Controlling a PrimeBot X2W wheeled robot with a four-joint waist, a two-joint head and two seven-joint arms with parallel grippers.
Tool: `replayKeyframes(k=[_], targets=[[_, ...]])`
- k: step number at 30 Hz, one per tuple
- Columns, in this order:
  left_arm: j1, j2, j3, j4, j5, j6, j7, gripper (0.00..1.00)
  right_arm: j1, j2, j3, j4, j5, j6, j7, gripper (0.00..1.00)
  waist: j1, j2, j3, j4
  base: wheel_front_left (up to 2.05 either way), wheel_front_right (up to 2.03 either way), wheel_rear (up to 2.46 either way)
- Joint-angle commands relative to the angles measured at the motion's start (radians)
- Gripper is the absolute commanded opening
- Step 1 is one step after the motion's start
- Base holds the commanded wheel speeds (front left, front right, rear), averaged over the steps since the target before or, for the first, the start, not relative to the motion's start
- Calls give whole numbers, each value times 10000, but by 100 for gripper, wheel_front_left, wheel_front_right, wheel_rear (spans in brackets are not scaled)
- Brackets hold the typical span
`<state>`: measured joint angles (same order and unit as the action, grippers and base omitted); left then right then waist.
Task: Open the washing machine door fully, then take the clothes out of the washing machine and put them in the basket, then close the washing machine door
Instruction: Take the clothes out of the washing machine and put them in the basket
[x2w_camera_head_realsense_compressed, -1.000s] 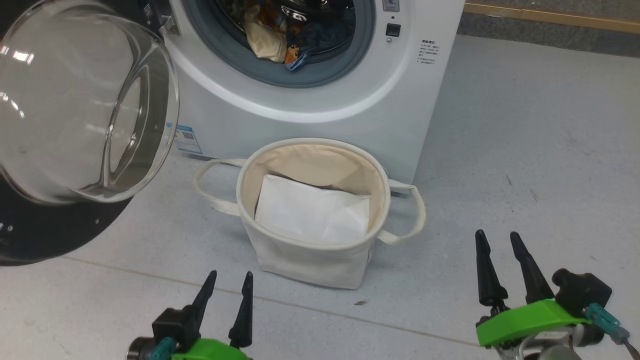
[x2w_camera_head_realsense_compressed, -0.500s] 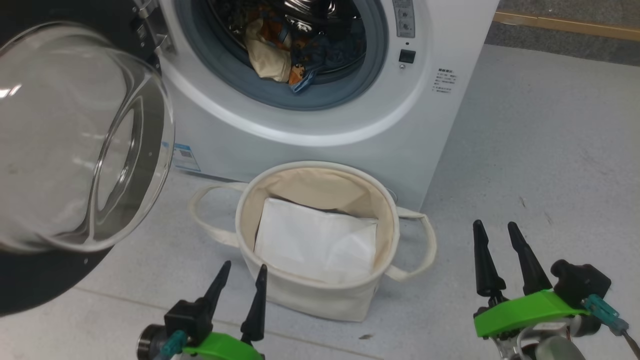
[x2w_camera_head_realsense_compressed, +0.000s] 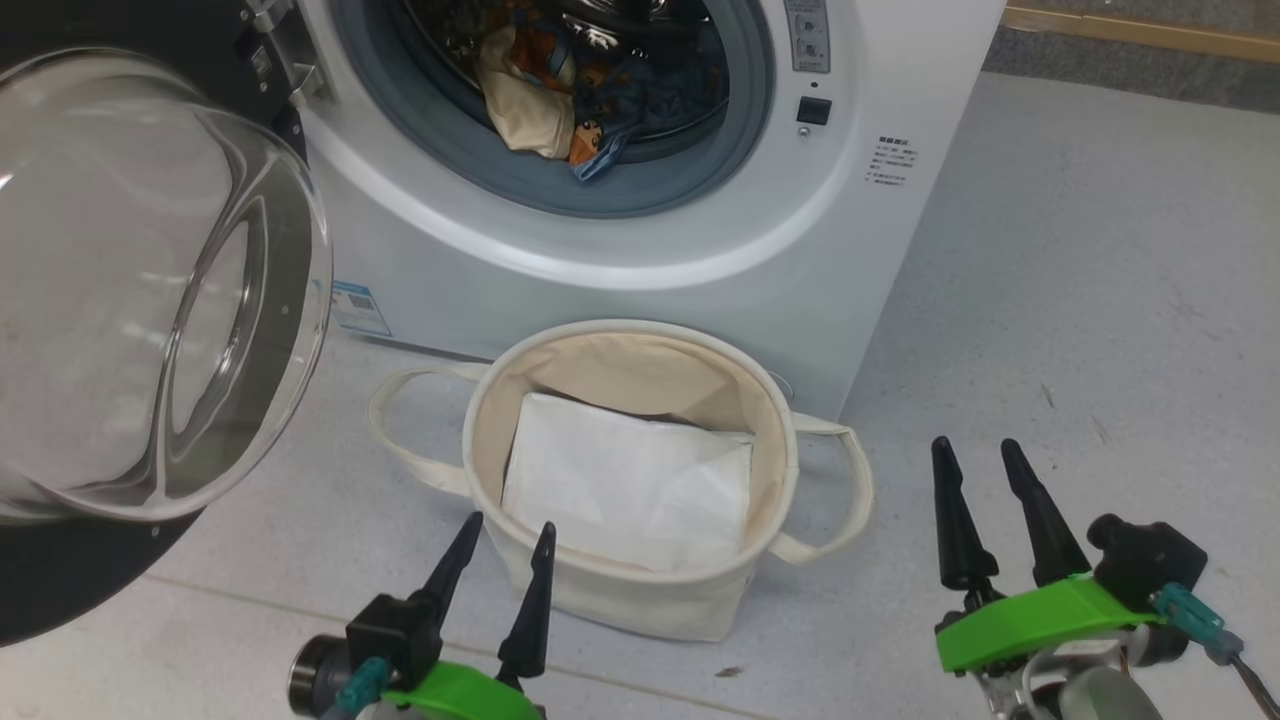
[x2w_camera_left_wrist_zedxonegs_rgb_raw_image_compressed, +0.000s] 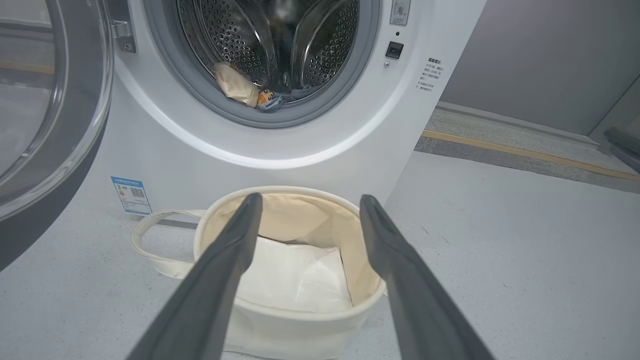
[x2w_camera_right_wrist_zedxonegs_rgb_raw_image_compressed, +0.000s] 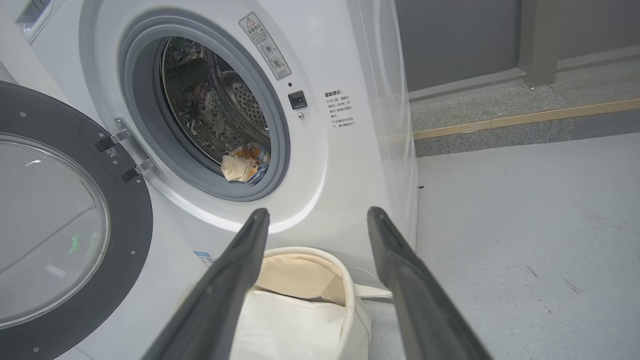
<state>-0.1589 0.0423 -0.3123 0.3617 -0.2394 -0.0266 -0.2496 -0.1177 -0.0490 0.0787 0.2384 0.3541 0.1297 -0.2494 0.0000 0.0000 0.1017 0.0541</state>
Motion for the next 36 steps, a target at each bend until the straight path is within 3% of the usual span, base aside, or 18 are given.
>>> replayKeyframes(k=[1,11,18,24,36], targets=[[-358,80,300,-358,94,73,-122,100,-378,-12,316,-305,-9,10,-124,100,0,0,66,-3,0,0,0],[-561,80,554,-351,180,327,-122,100,-404,-12,736,-491,-164,10,-124,100,0,0,450,-86,0,0,0],[-1633,192,949,-75,469,402,-122,100,-510,-12,1222,-835,-261,10,-124,100,0,0,1360,-464,0,0,0],[-3477,494,1272,372,664,367,-122,100,-791,-12,1462,-1145,-242,10,-124,100,0,0,2641,-899,0,0,0],[-8645,1786,1934,2040,950,596,721,100,-1898,-12,2191,-1600,368,10,-124,100,0,0,5106,-2130,0,0,0]])
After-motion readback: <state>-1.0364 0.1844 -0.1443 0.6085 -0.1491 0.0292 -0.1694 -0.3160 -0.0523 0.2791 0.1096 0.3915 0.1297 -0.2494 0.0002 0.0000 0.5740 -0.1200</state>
